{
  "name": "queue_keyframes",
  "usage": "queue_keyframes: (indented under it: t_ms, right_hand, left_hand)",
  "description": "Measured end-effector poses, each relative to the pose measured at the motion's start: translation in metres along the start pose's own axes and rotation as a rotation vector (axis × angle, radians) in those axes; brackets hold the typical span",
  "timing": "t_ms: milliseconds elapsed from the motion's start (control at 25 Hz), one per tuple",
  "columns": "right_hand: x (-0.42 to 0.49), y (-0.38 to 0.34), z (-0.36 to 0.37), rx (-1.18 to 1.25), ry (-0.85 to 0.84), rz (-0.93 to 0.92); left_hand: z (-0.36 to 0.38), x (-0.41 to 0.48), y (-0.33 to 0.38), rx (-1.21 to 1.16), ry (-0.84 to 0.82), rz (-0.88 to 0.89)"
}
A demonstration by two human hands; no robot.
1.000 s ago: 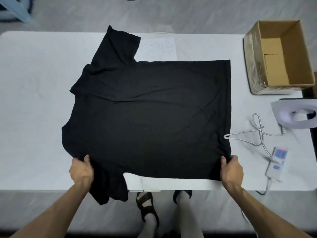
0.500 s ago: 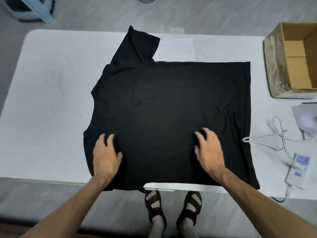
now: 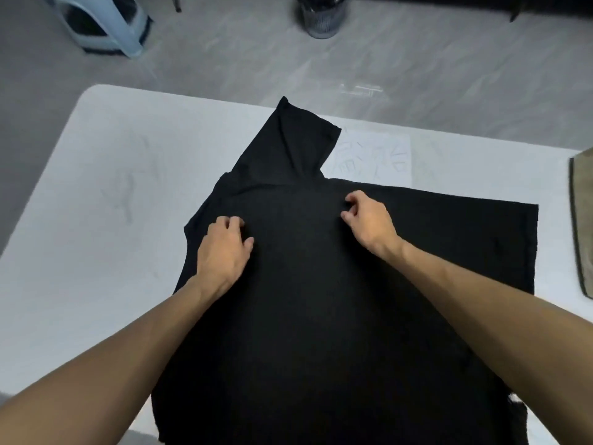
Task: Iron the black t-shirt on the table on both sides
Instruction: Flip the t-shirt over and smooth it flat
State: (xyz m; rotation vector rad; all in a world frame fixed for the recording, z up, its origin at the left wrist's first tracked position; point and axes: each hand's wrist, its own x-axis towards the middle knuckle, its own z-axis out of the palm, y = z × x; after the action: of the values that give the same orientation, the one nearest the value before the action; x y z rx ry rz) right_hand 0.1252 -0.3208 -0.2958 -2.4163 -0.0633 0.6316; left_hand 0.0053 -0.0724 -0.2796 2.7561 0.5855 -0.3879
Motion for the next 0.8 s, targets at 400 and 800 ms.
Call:
queue_keyframes:
  t_ms: [400, 800]
  right_hand:
    - [0.188, -0.062, -0.016, 0.205, 0.18, 0.146]
    - [0.185, -0.084, 0.023, -0.6, 0.047, -0.757]
  left_hand:
    - [0.068, 0.076, 0.024, 0.058, 0.185, -0.144]
    - [0.063, 0.085, 0.021, 0.205, 0.089, -0.152]
